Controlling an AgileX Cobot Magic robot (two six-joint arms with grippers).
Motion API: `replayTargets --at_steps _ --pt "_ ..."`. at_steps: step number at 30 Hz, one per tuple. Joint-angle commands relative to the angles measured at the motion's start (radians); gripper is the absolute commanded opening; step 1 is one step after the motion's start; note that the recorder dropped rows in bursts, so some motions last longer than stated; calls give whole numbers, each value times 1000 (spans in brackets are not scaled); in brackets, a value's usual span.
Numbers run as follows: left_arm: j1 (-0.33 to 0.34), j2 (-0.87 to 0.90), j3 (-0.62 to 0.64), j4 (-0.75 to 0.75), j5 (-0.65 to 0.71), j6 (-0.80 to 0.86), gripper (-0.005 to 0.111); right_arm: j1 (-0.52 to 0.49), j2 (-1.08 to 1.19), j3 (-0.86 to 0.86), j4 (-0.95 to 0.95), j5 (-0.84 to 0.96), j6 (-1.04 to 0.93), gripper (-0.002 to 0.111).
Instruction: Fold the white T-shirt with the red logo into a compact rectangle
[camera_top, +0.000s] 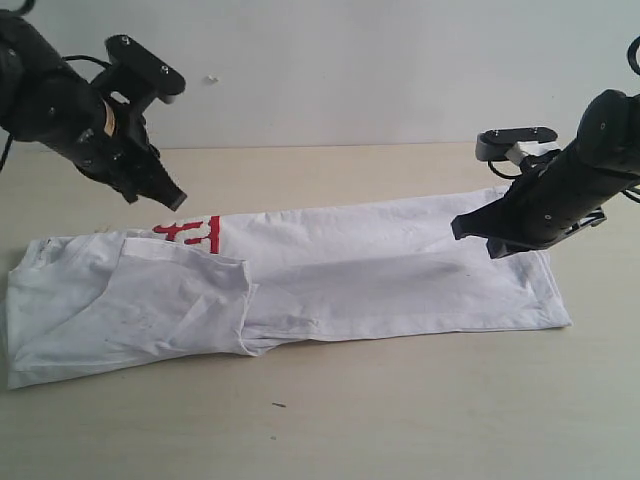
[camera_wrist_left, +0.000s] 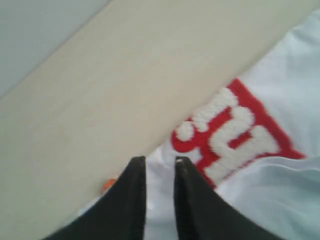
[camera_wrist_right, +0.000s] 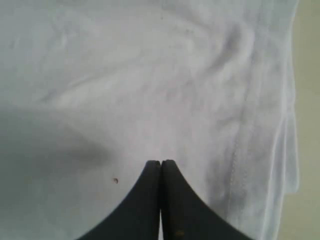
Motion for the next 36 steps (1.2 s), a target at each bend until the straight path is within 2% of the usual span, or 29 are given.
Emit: replayTargets --at_steps 1,3,4,9,12,14,17,22,26,29,31,33,36 --pt "-8 -23 1 -697 170 645 0 -6 -10 -1 0 -9 -8 0" --pt "-2 -11 1 -935 295 862 0 -6 -10 -1 0 -9 -8 0" --pt "-2 -2 1 -978 306 883 0 -6 -10 -1 0 -9 -8 0" --pt "-4 75 1 -853 288 772 0 -6 -10 -1 0 -1 -8 0" --pt "7 150 1 -693 186 582 0 -6 -10 -1 0 -8 -8 0" --pt "18 184 1 -652 119 501 0 -6 -10 -1 0 -11 -8 0" --pt "20 222 1 -689 49 500 0 -6 -10 -1 0 -19 -8 0" --pt "-4 247 1 -830 -16 632 0 -6 1 -1 0 -20 -8 0" --pt "3 230 1 -783 -23 615 0 -6 10 -1 0 -7 -8 0" --pt "31 195 1 -675 -14 503 0 -6 10 -1 0 -7 -8 0" --pt "51 172 1 -670 -11 451 0 -6 9 -1 0 -13 -8 0" --pt "55 155 1 -726 7 473 0 -6 9 -1 0 -24 -8 0" --pt "12 164 1 -911 56 683 0 -6 9 -1 0 -28 -8 0"
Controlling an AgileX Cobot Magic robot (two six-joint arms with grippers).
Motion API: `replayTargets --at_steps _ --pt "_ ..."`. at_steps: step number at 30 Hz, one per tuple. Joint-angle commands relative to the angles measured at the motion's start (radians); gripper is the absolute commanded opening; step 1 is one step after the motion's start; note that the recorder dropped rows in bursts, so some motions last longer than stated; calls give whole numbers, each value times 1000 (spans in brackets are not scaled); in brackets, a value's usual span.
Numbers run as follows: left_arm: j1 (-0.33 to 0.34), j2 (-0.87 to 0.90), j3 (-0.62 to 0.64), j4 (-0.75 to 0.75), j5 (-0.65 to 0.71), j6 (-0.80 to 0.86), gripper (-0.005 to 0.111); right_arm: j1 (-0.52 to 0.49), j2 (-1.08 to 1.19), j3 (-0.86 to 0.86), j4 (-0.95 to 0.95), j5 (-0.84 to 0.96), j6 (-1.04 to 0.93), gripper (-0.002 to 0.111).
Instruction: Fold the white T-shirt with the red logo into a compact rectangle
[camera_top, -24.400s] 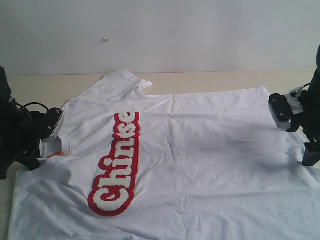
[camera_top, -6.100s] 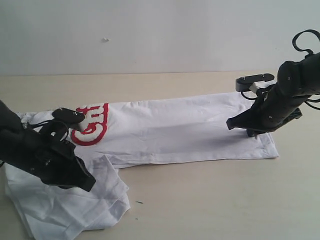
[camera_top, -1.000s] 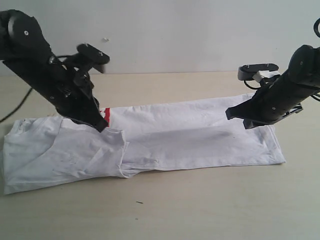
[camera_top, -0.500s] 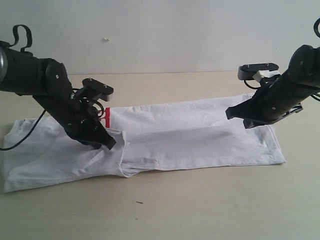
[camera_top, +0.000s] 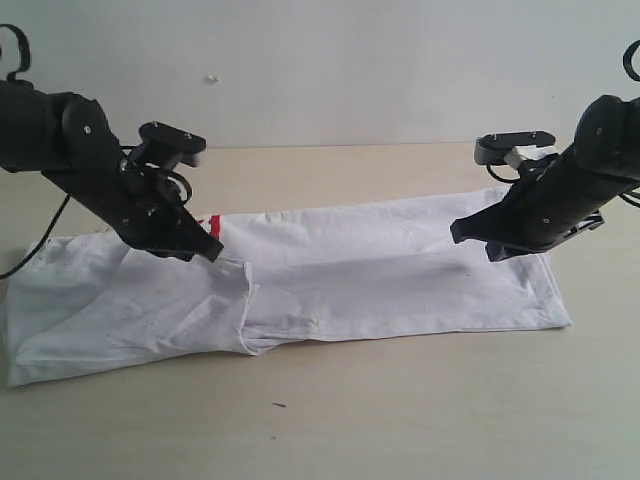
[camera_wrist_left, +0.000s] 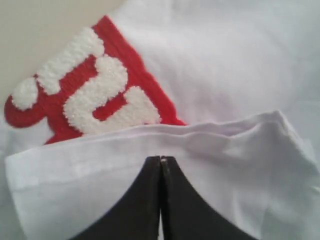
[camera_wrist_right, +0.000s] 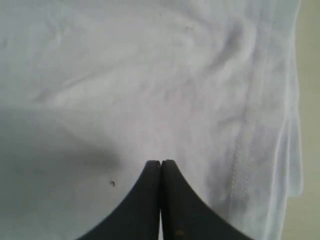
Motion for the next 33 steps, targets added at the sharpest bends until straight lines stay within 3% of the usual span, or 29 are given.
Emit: replayTargets --at_steps 1,8,15,19,26,33 --pt "-59 7 1 -231 66 241 0 -6 -4 -1 0 -14 -8 0" --pt "-171 102 1 -278 -24 265 0 -6 -4 -1 0 14 -8 0" --pt "-171 72 1 -258 -48 245 0 -6 -4 -1 0 11 -8 0" --pt "-133 -30 1 -211 -28 209 0 -6 -4 -1 0 4 -8 0" --pt "13 -127 34 58 -17 -207 0 -6 -26 -3 -9 -14 -8 0" --pt "126 -125 142 79 -23 -248 0 -6 44 -3 -291 23 238 0"
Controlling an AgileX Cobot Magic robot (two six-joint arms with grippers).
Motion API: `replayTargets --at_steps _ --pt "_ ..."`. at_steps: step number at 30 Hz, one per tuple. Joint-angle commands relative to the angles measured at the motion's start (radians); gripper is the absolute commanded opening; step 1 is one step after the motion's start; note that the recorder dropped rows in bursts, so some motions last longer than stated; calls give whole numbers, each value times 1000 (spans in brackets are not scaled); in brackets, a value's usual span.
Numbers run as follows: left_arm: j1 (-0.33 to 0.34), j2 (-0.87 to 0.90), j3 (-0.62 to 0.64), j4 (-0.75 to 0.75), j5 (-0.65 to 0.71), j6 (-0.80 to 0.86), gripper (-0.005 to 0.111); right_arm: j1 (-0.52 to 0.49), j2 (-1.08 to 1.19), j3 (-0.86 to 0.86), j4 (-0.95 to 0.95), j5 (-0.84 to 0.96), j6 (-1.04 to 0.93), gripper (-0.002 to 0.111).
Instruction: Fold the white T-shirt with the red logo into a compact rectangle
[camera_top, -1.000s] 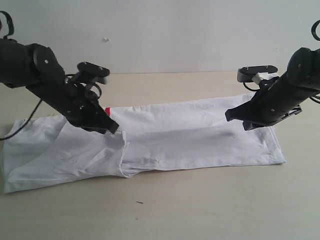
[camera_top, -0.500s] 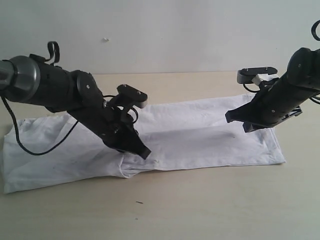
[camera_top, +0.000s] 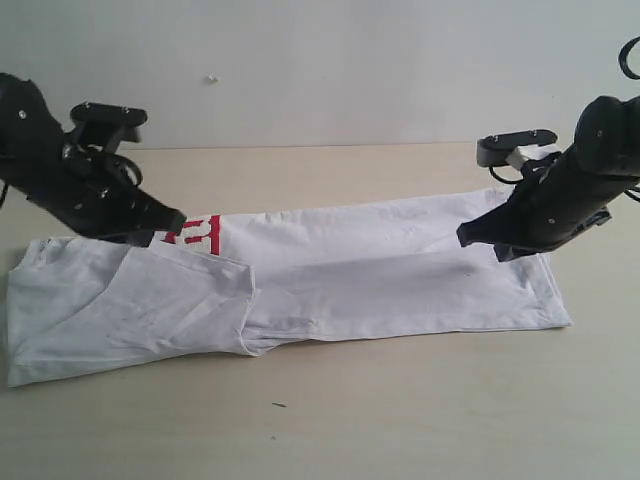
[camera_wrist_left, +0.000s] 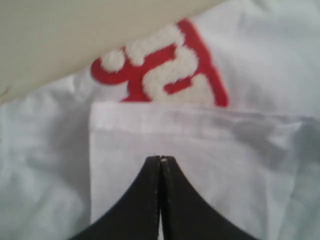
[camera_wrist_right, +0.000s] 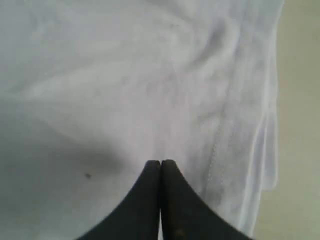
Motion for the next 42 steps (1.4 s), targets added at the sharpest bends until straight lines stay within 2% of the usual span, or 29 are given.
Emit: replayTargets --at_steps 1,9,13,16,22,27,33,36,42 --pt "48 -4 41 11 8 -24 0 -6 48 -3 -163 26 172 0" --pt "77 -8 41 46 34 -24 0 -6 46 15 -223 160 182 0" --pt "77 -8 41 46 61 -24 0 -8 -12 105 -348 134 311 0" --pt "77 -8 41 46 73 -25 0 -8 -41 150 -485 185 443 0" --pt "75 -19 56 34 111 -28 0 -6 -84 168 -521 201 487 0" --pt "75 -42 95 -17 92 35 0 -6 -171 168 -465 94 478 1" --pt "122 -18 132 -9 27 -36 4 -6 -217 168 -166 29 203 15" --pt "138 25 132 -12 34 -28 11 -6 -208 168 -85 17 149 15" --pt "138 113 132 -7 4 -24 11 -6 -162 168 -75 7 147 9"
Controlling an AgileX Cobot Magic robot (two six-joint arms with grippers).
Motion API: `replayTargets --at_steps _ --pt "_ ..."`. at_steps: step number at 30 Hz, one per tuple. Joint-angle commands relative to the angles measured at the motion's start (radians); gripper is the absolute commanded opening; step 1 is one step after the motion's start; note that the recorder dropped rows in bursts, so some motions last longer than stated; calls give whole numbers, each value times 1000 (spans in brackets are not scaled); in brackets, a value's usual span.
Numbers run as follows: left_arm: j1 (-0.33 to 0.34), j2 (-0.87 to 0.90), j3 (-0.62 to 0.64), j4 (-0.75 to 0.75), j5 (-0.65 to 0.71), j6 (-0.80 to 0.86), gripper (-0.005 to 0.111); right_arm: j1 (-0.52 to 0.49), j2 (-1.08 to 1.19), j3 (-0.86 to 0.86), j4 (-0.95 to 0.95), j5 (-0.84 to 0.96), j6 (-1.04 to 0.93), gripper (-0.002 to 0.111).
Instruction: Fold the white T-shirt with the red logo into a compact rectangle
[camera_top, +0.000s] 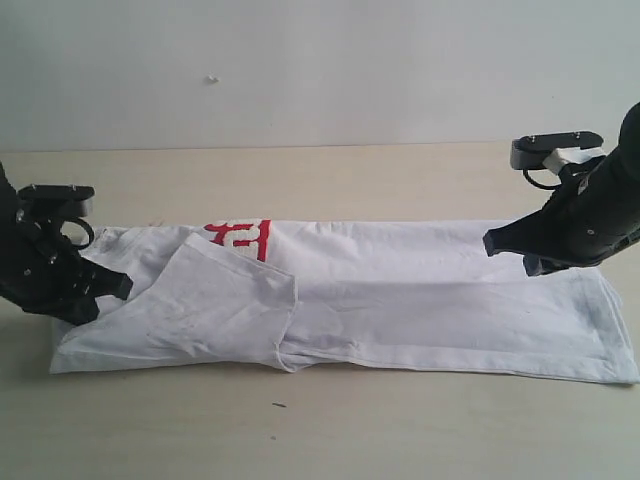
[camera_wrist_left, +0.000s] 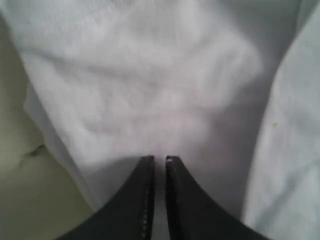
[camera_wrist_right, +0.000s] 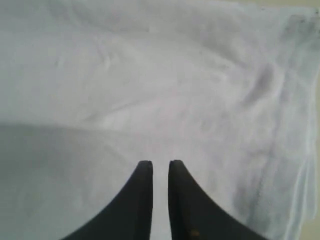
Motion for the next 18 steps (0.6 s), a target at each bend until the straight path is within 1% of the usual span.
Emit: replayTargets --at_steps 1,5,8,10,12,14,17,18 --pt "2 47 4 -2 -29 -4 10 -6 34 1 14 -20 -17 9" --pt "27 27 2 17 -21 -14 0 -6 41 1 12 -21 -17 7" --pt "79 -35 2 17 -34 -77 0 -6 22 -1 12 -29 -17 7" --pt "115 -75 2 13 -40 -83 3 -6 4 -1 12 -38 -17 7" --pt "156 -102 2 -29 -40 -87 15 -6 -11 -1 15 -46 -17 7" --pt "192 -109 2 -75 -40 -87 33 -6 -21 -1 26 -50 -17 7" --pt "228 -90 2 -144 -15 -86 61 -6 -19 -1 29 -51 -17 7" --pt "235 -77 2 -175 -11 -78 65 -6 -19 -1 37 -51 -17 7"
